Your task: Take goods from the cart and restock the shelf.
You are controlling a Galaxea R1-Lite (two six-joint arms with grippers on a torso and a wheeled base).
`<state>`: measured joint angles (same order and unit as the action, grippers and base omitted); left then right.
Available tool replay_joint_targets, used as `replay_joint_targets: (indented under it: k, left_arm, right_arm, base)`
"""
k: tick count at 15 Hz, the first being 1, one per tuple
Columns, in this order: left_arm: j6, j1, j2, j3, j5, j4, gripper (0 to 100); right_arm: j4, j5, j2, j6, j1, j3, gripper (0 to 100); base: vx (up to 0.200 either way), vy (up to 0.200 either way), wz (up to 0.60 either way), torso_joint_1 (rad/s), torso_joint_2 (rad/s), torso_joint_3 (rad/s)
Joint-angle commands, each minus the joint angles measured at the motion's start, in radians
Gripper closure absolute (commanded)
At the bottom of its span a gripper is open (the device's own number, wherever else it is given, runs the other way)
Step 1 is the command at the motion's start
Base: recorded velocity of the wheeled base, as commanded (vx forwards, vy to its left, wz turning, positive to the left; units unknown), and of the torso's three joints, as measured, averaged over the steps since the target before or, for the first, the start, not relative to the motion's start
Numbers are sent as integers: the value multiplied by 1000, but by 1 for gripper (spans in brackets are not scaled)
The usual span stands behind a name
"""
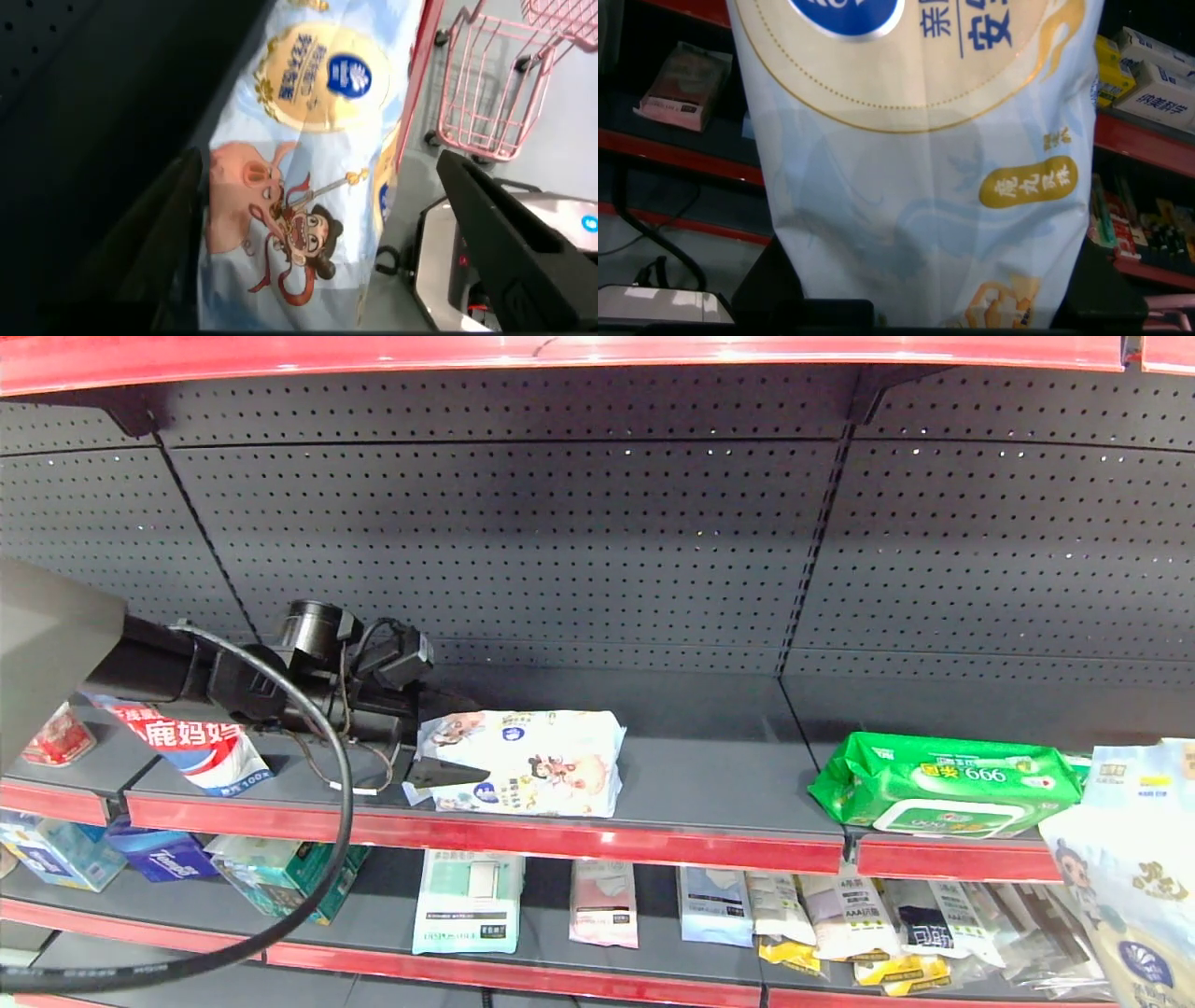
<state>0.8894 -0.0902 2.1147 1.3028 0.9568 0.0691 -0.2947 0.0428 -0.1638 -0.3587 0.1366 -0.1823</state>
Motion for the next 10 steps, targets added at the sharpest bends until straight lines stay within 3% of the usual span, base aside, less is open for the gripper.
replay_joint_targets:
  k: [1,2,3,4,6,7,8,9,10]
  left_arm:
    - [-43,-3,-47,7,0,-3,0]
    - [-75,-5,-56,13,0,-5,0]
    - [-136,-6,-67,32,-13,-28,0]
    - [-156,-6,-67,33,-20,-48,0]
    - [-352,-6,-104,-23,-199,-264,0]
    - [-423,-16,-125,-56,-270,-327,0]
    - [-518,-42,-157,-102,-382,-399,0]
    - [-629,-72,-188,-137,-544,-474,0]
    - [-741,-121,-206,-165,-757,-548,0]
  right_arm:
    - [0,0,-3,0,0,0,100]
    - [0,0,-3,0,0,0,100]
    - [0,0,-3,0,0,0,100]
    - [0,0,-3,0,0,0,100]
    - [0,0,0,1,0,0,100]
    - [0,0,3,1,0,0,100]
    - [0,0,6,1,0,0,100]
    - [0,0,9,3,0,0,100]
    - [0,2,12,3,0,0,100]
  base:
    - [0,0,0,0,0,0]
    - [0,0,0,0,0,0]
    - [0,0,0,0,0,0]
    - [0,0,0,0,0,0]
    - [0,0,0,0,0,0]
    - [0,0,0,0,0,0]
    - [0,0,0,0,0,0]
    - [0,0,0,0,0,0]
    - [0,0,0,0,0,0]
